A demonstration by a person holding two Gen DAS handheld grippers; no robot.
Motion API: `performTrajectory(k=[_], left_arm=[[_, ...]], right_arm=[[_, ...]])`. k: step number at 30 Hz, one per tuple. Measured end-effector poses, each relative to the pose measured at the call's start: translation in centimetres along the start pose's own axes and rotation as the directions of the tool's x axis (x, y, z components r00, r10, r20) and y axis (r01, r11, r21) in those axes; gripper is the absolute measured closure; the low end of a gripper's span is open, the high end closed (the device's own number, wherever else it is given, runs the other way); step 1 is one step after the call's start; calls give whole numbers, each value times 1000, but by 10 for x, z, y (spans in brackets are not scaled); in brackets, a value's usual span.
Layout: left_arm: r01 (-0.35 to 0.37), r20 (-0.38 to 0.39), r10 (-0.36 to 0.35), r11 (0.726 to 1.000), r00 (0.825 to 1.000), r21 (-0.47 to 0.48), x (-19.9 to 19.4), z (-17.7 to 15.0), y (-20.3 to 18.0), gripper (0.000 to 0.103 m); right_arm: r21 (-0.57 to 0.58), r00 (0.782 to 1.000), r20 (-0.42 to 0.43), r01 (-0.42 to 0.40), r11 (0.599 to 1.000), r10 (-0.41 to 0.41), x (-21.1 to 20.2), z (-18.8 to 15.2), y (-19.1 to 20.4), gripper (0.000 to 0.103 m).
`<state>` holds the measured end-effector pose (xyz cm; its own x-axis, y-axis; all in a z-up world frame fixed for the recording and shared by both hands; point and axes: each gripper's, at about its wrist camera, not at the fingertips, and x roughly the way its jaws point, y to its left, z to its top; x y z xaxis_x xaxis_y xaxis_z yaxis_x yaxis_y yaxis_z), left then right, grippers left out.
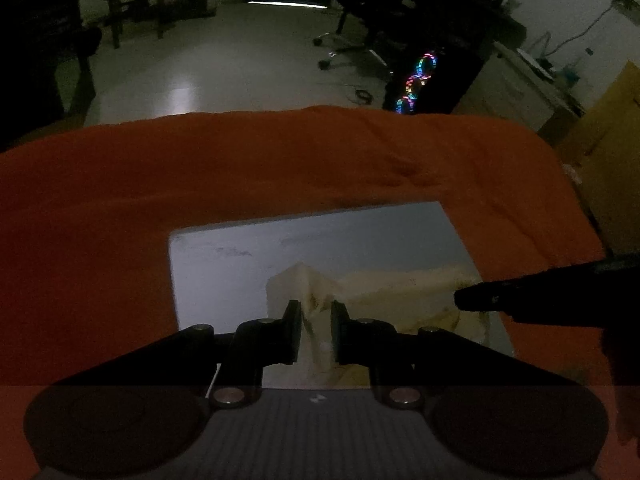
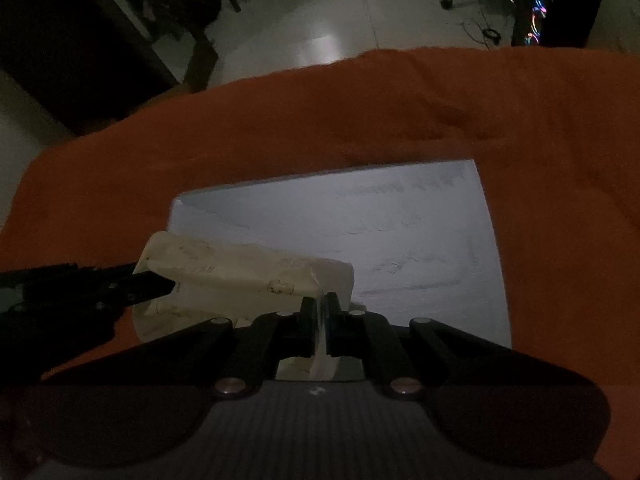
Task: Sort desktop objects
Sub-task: 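Carry the paper bag with both grippers into the box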
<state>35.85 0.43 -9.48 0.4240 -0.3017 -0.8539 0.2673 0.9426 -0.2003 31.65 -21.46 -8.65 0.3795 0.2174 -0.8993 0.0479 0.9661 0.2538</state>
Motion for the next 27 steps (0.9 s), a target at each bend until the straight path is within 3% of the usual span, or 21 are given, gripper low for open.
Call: performTrajectory(k=[17,27], left_arm=[[-52,57,58,993,997,-103,-89,-10,-44,90],[-101,24,104,990,994,-102,-132,-72,-82,90]], right_arm=[[-50,996,90,-21,999,26,-87,-25,16,98],[-115,995,65,-66,991,74,-132,-83,18,98]])
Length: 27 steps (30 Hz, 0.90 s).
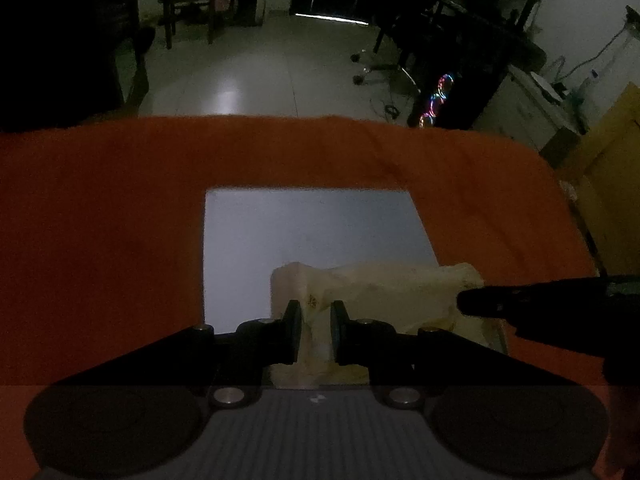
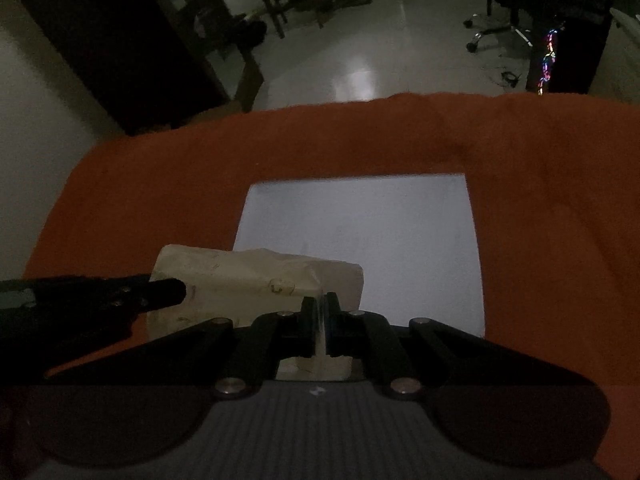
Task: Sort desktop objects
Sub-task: 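Carry the paper bag with both grippers into the box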
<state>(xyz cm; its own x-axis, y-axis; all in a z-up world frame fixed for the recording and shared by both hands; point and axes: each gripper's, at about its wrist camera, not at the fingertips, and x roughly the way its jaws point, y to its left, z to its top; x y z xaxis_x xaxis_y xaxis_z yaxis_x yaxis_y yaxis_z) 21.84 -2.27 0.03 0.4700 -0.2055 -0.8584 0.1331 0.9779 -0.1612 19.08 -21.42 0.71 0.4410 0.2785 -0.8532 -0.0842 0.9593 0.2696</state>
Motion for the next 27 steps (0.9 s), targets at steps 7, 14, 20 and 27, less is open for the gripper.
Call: performTrajectory(k=[7,14,20,27], left_arm=[[1,-38,0,1000,999,15,-16,-54,-19,90],[-23,-61,26,999,998,37,-14,-102,-28,90],[-37,-140,39,999,989,19,17,-139,-19,90],[-37,-194,48,998,980,58,45,-157,-24,90]], right_arm=[[-11,996,-78,-36,999,35,-6,-60,2,98],[-12,986,-161,-47,999,45,7,-108,3,98],[-40,980,-200,-29,999,21,24,-124,3,98],[-49,967,-253,17,999,-29,44,-143,-12,98]])
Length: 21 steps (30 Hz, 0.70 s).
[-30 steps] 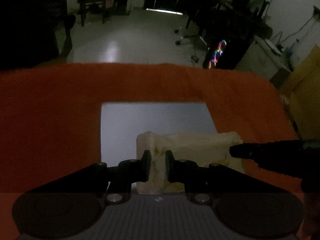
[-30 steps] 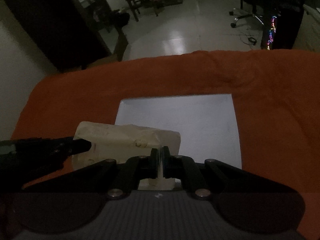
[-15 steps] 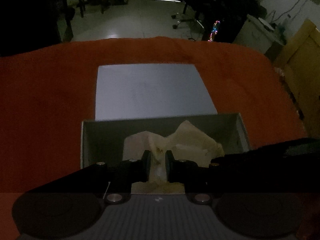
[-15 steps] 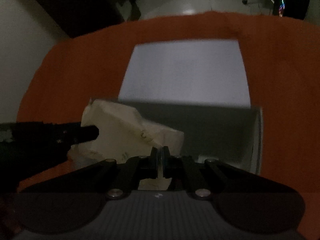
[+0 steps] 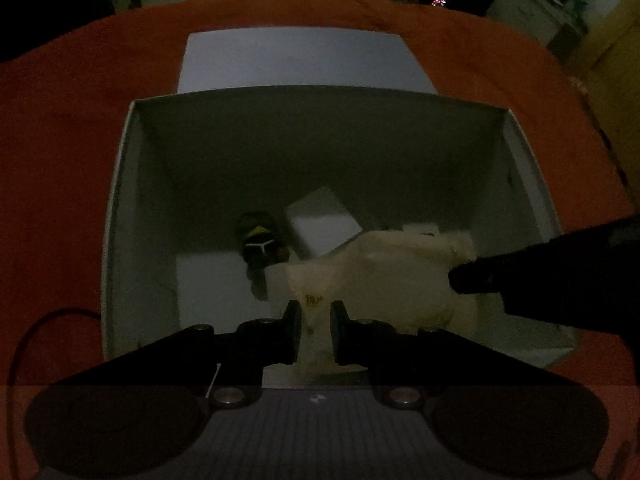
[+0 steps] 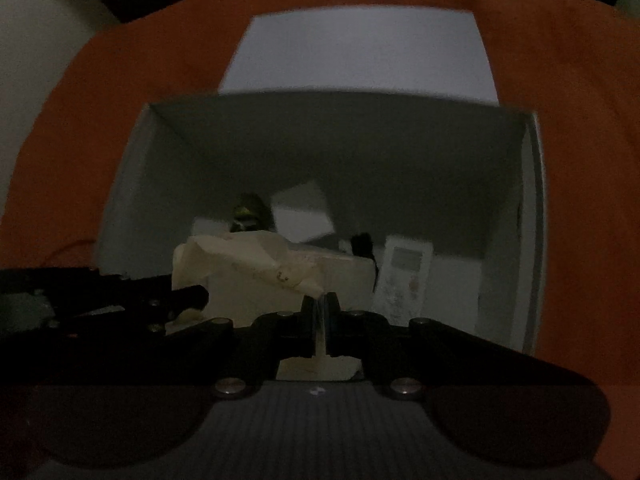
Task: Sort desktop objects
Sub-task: 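Carry the paper bag with both grippers into the box, then open both grippers releasing the paper bag into the box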
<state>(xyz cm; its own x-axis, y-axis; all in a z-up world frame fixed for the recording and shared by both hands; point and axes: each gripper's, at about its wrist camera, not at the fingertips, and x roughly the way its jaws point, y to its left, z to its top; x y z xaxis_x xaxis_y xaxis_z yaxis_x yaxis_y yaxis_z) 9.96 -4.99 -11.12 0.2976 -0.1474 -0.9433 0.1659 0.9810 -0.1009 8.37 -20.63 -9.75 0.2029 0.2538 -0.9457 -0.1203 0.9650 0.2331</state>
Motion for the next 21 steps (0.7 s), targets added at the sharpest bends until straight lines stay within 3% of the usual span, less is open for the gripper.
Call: performTrajectory(k=[13,14,17,21], left_arm=[[-29,-8,29,999,1000,31,4,-13,-5,89],[-33,-5,33,999,999,33,4,-13,-5,84],[-56,20,56,998,998,8,3,-12,-1,48],[-46,39,46,999,998,-5,-7,-9,6,48]], right_arm=[[-9,998,-48,27,1000,-28,16,-24,-4,97],[-2,998,-51,24,1000,-24,17,-24,-4,96],[23,998,-62,25,999,-24,19,-23,-6,84],[62,997,-75,26,998,-21,18,-20,-12,79]])
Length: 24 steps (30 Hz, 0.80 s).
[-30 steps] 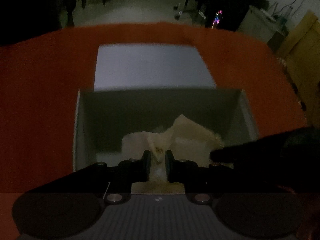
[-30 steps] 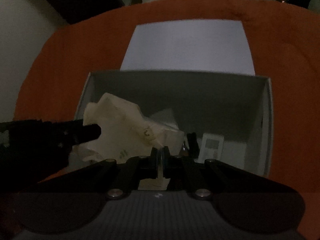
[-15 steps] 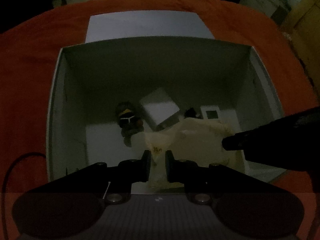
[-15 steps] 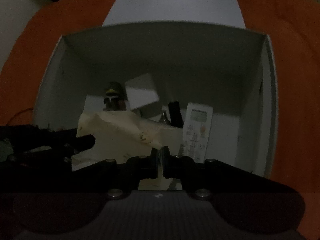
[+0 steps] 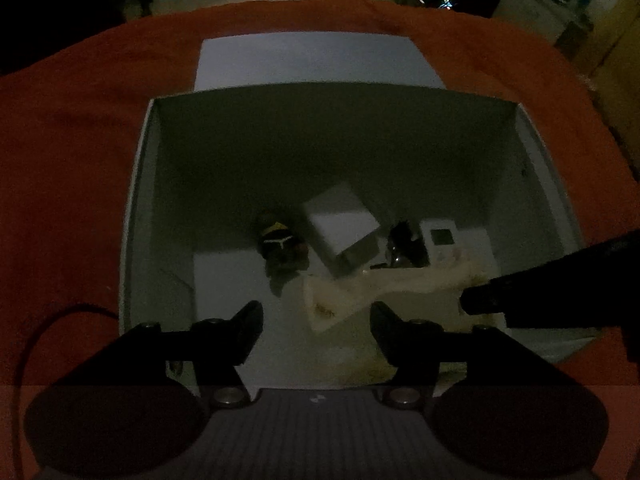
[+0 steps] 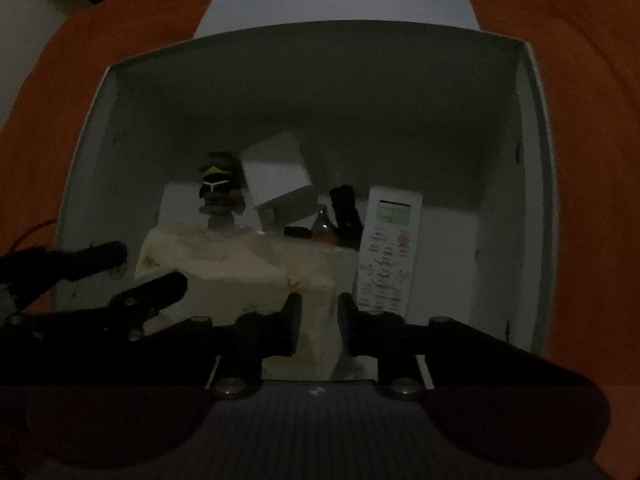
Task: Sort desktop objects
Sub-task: 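Open both grippers releasing the paper bag into the box, then withdraw both tools from the box to the white board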
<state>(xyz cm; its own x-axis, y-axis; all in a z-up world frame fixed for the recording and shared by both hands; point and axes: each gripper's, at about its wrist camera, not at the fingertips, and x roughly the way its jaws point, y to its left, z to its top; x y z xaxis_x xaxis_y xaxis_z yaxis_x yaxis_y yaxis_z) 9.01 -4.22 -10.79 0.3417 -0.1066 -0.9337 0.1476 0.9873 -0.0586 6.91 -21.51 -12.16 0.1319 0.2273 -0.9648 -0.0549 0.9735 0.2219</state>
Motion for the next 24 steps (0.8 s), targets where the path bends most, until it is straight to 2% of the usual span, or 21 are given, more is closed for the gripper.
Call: performTrajectory(k=[3,6,7,16,24], left_arm=[[8,9,-8,1000,1000,-5,-8,2,5,47],[22,15,-22,1000,1000,-14,-16,4,10,47],[24,20,-24,1000,1000,-14,-18,5,11,47],[39,46,-38,999,998,-16,-30,27,20,47],[37,92,-34,999,995,-33,-27,69,44,47]], right_arm=[[11,1000,17,-18,1000,18,-14,2,-4,74],[17,998,41,-48,999,47,-31,3,-8,60],[19,997,53,-56,998,55,-38,3,-9,59],[23,992,94,-81,996,78,-65,11,-12,59],[0,986,125,-108,994,107,-70,47,-14,58]])
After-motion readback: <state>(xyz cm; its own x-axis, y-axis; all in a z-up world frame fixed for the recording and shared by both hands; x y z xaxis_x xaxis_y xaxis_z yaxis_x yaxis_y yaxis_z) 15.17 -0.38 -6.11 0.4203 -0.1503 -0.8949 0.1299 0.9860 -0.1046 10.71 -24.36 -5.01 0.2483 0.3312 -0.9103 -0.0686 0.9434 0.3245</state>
